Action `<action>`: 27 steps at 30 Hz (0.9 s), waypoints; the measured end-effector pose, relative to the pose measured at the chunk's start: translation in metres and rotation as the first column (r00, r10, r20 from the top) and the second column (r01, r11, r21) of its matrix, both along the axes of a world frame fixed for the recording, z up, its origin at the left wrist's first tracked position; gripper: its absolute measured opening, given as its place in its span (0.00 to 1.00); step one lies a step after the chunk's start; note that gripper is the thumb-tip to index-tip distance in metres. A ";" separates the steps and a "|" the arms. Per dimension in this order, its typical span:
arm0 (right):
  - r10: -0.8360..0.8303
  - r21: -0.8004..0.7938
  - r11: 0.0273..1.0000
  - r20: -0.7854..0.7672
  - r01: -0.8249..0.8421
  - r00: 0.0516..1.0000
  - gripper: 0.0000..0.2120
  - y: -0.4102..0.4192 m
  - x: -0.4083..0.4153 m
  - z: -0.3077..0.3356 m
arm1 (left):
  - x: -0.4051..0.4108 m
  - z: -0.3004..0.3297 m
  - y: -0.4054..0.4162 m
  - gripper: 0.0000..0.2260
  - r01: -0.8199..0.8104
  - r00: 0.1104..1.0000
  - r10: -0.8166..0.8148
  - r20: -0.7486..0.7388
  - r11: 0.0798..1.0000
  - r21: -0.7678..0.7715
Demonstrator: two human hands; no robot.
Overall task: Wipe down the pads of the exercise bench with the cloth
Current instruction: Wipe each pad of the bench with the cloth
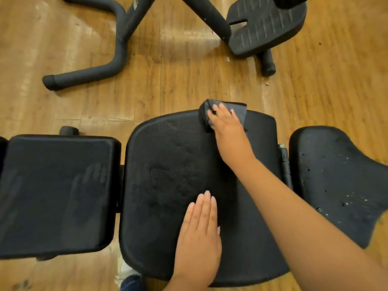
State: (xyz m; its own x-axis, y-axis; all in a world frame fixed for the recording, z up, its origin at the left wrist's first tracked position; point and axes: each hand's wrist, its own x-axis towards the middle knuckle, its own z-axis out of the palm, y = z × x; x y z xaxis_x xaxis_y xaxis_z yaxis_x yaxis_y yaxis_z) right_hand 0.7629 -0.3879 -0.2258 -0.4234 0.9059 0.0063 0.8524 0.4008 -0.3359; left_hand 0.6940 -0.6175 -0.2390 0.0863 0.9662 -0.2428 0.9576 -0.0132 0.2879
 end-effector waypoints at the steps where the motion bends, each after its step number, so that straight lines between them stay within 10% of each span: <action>1: -0.065 -0.012 0.998 -0.029 0.065 0.997 0.23 -0.002 0.019 -0.001 | 0.005 0.005 -0.005 0.27 -0.087 0.996 0.090 -0.018 0.987 0.133; 12: -0.473 -0.188 0.872 -0.081 0.453 0.877 0.18 -0.173 0.116 0.006 | 0.009 0.012 -0.005 0.25 0.006 0.998 -0.003 -0.064 0.999 0.041; 27: -0.167 -0.026 0.985 0.034 0.168 0.985 0.14 -0.326 0.053 -0.025 | 0.011 0.009 -0.006 0.25 0.015 0.993 -0.007 -0.119 0.998 0.061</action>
State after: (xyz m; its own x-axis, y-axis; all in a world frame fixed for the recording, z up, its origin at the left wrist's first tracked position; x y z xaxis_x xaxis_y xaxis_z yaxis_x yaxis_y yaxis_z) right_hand 0.8155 -0.7136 -0.2503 -0.2655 0.9636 -0.0316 0.9170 0.2422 -0.3169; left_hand 0.7052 -0.6235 -0.2301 0.0711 0.9789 -0.1917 0.9845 -0.0380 0.1711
